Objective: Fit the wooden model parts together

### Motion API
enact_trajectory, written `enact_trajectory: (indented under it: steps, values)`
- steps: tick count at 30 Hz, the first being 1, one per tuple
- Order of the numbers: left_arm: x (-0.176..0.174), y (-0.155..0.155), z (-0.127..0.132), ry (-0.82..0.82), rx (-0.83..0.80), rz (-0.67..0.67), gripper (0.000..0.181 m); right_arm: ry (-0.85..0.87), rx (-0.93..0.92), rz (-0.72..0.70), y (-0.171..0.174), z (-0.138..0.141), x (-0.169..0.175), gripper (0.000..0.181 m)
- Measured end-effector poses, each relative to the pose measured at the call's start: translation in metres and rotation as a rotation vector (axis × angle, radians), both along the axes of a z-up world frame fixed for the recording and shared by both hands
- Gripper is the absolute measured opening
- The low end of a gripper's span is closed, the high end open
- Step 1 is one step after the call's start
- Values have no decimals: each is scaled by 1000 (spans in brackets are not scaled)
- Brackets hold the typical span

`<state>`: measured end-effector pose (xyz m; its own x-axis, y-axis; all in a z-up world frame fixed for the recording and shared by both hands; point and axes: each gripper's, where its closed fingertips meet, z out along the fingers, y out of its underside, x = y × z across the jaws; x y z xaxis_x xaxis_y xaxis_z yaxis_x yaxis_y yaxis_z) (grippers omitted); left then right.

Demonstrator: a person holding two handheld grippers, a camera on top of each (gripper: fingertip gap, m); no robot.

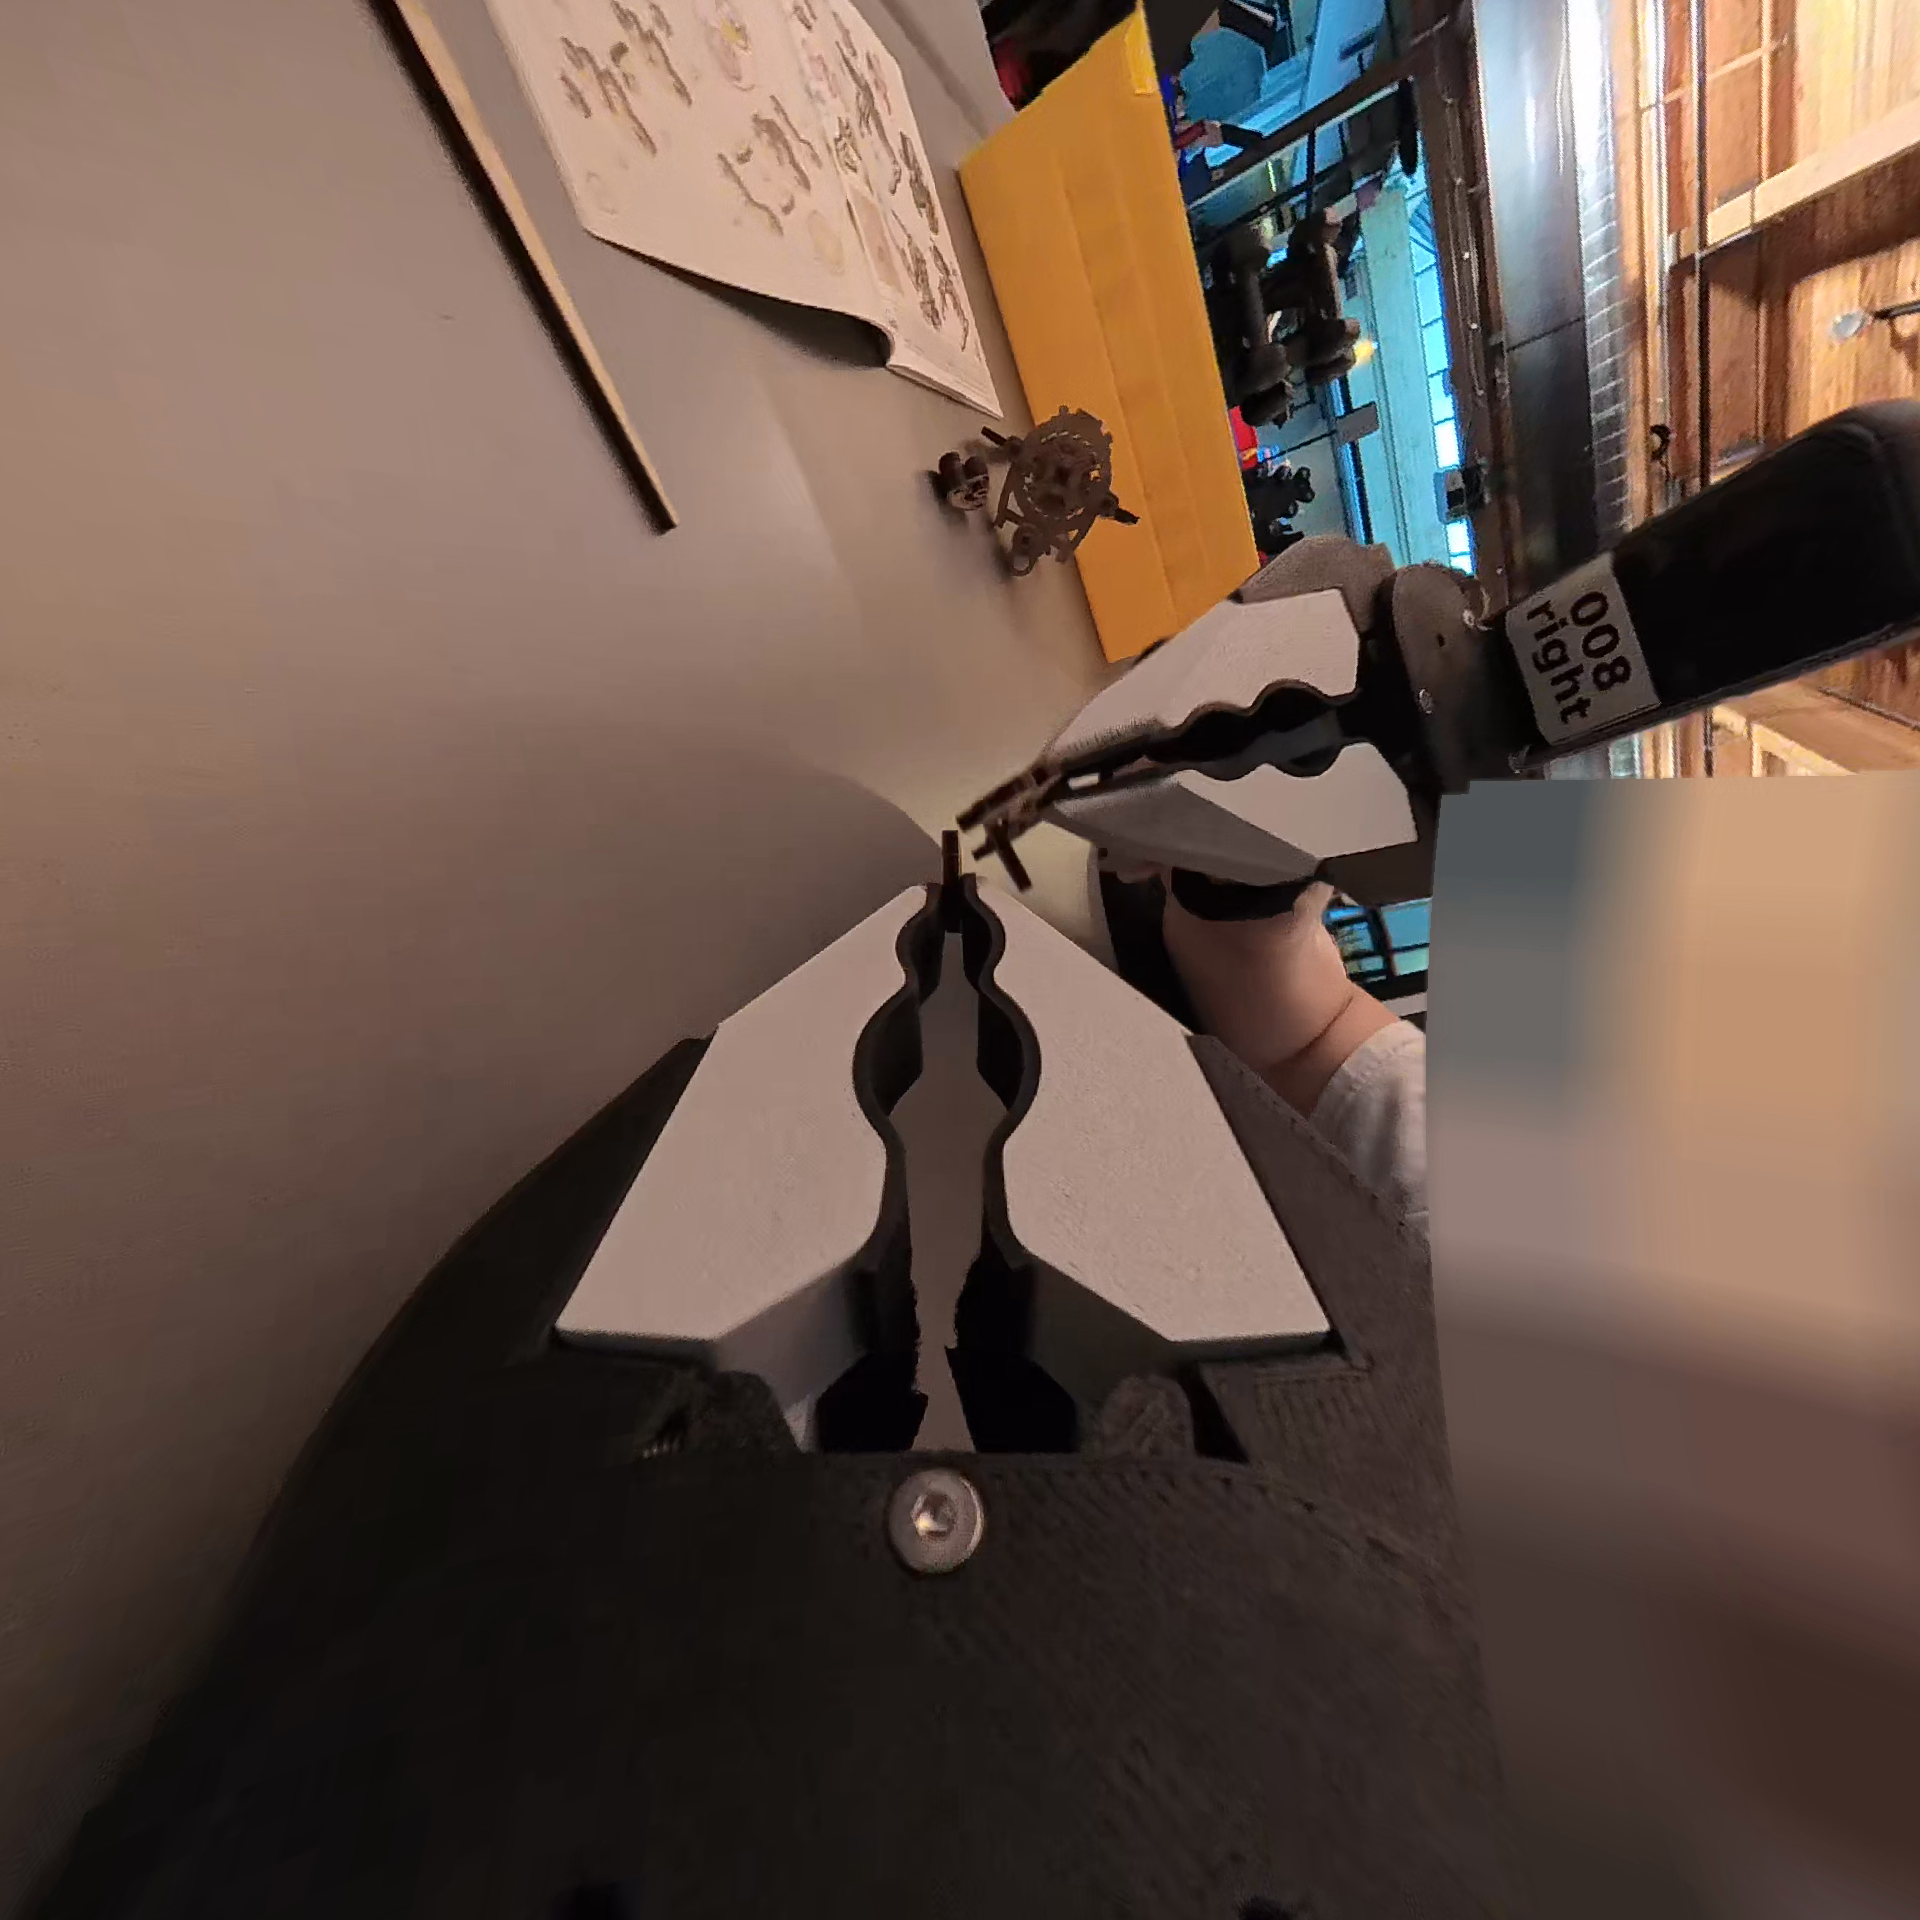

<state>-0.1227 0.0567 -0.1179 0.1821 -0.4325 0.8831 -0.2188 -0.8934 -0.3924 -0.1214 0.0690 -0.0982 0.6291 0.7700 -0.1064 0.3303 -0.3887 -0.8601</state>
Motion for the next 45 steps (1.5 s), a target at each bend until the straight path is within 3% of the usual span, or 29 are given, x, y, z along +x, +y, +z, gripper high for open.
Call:
enact_trajectory:
  steps: [9,18,26,39,42,45]
  values:
    - [0,3,-4,4,-32,16,0,-5,-50,-16,-1,-10,-3,2]
    - [-1,5,0,-10,0,11,0,-129,53,-36,0,-11,-2,2]
    - [-4,0,-17,56,-85,-33,1,-231,21,-46,0,-27,-4,0]
    - [-7,6,-13,55,-35,-17,0,-69,-17,-20,4,-21,-4,6]
    - [-8,7,-15,67,-39,-17,0,28,-120,-16,8,-26,-4,25]
    - [-8,4,-17,72,-57,-34,1,132,-252,2,11,-32,-3,20]
